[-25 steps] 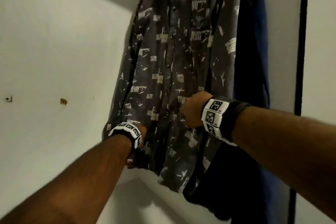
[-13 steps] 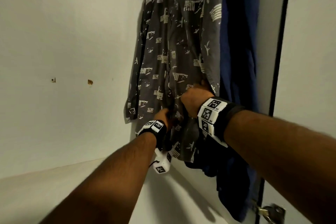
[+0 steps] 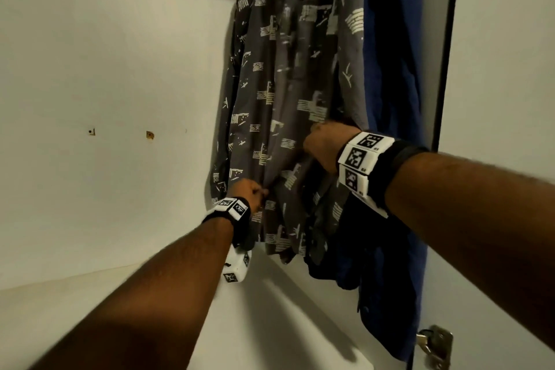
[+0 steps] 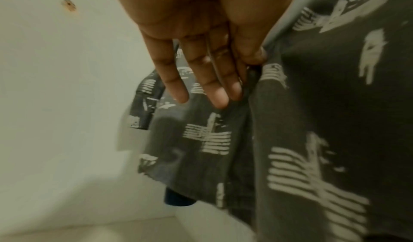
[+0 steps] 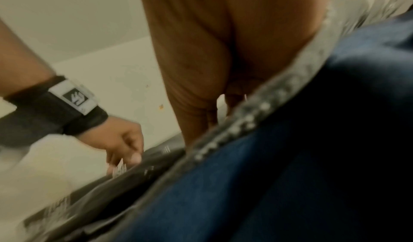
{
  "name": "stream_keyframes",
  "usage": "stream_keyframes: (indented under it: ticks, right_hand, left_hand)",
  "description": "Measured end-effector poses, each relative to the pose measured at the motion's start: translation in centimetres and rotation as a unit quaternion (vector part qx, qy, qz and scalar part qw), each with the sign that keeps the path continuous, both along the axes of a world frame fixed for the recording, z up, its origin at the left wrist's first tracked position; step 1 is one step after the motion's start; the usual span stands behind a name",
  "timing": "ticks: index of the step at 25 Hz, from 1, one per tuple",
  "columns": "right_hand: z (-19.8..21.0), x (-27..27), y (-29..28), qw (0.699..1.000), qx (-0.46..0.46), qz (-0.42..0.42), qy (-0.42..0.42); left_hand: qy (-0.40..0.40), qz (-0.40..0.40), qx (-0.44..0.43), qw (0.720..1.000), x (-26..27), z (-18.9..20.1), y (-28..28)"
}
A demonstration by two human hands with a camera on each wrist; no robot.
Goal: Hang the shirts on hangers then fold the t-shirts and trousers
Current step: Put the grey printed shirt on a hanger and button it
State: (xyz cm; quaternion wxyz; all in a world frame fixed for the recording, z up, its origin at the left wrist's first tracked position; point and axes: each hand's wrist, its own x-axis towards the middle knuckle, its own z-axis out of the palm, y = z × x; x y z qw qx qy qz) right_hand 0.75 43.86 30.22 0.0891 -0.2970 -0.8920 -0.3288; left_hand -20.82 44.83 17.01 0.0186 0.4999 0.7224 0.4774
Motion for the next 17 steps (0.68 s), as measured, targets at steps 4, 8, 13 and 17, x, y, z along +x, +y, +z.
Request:
stream_keyframes:
  ticks: [4, 8, 13, 17]
  right_hand:
    - [-2.2, -0.6, 0.8, 0.989, 0.068, -0.102, -0.086]
    - [-3.6, -3.3, 3.1, 0.965, 0.077, -0.186, -0.168]
    - [-4.8, -3.9, 2.2, 0.986, -0.037, -0.164, 0.012]
    - [-5.2, -4.9, 1.5, 0.978, -0.106, -0.061, 0.170]
  left_hand:
    - [0.020, 0.042, -0.033, 0.998, -5.3, -1.0, -1.5]
    - [0.045, 0.026, -0.049, 0.997, -7.1, -1.6, -1.1]
    - [0.057, 0.022, -0.049, 0.997, -7.5, -1.1, -1.1]
    - [0.061, 0.007, -0.035, 0.998, -7.0, -0.4, -0.7]
